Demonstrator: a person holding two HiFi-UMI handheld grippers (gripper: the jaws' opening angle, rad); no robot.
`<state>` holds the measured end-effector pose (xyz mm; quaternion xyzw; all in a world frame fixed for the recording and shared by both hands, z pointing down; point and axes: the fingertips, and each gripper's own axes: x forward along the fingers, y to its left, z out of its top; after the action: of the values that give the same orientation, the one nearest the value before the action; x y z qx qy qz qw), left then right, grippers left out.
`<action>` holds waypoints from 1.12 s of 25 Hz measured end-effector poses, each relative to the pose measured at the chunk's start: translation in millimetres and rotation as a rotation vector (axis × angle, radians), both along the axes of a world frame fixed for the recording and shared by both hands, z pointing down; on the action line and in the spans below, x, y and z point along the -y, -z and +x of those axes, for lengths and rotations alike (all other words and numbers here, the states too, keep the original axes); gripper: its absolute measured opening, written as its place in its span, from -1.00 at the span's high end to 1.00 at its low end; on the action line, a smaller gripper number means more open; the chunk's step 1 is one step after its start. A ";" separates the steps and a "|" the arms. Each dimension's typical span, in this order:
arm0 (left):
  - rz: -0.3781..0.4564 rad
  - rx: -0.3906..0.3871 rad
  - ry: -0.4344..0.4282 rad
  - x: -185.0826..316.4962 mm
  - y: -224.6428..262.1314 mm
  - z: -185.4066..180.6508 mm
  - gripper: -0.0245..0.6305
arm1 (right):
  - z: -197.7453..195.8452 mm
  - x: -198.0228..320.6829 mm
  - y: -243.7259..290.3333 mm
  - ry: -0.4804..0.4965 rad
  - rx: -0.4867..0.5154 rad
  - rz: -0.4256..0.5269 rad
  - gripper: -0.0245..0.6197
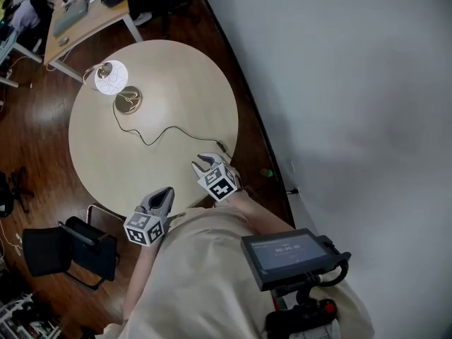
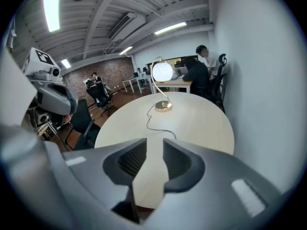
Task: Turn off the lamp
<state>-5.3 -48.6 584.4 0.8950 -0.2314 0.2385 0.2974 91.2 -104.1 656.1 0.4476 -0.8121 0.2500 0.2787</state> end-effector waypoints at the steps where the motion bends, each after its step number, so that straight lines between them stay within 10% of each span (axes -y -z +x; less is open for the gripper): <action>1: -0.002 0.003 0.015 0.0 -1.1 2.0 0.92 | 5.6 -2.1 -5.6 0.006 -0.003 -0.012 0.59; 28: -0.055 0.126 0.254 -21.3 -24.5 20.4 0.92 | 116.5 -1.8 -189.5 0.007 -0.057 -0.234 0.48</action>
<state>15.1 -27.3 608.9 0.8333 -0.3545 0.2607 0.3347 207.7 -102.3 845.6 0.4161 -0.7708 0.3291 0.3527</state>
